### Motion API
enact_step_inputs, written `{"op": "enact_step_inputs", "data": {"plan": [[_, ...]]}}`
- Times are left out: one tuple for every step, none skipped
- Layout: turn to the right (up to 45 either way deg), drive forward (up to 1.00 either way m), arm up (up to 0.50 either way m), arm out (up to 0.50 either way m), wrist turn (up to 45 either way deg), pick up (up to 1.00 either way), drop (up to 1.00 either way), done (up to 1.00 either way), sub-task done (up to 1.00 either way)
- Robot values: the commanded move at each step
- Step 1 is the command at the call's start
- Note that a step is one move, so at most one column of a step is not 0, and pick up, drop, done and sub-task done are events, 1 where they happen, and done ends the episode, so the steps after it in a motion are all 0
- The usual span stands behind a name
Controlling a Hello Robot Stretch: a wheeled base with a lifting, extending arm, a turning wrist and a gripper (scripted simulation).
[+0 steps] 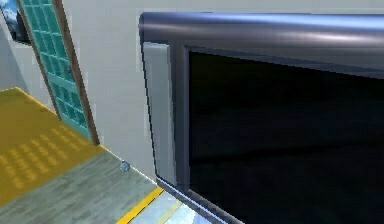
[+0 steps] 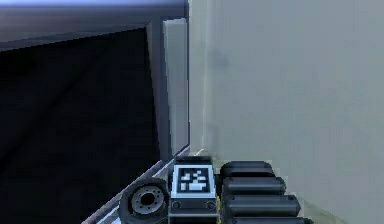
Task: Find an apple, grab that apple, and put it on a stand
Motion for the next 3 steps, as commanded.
{"op": "enact_step_inputs", "data": {"plan": [[0.0,0.00,0.00,0.26,0.0,0.00,0.00,0.00,0.00],[0.0,0.00,0.00,0.00,39.0,0.00,0.00,0.00,0.00],[0.0,0.00,0.00,0.00,39.0,0.00,0.00,0.00,0.00]]}}
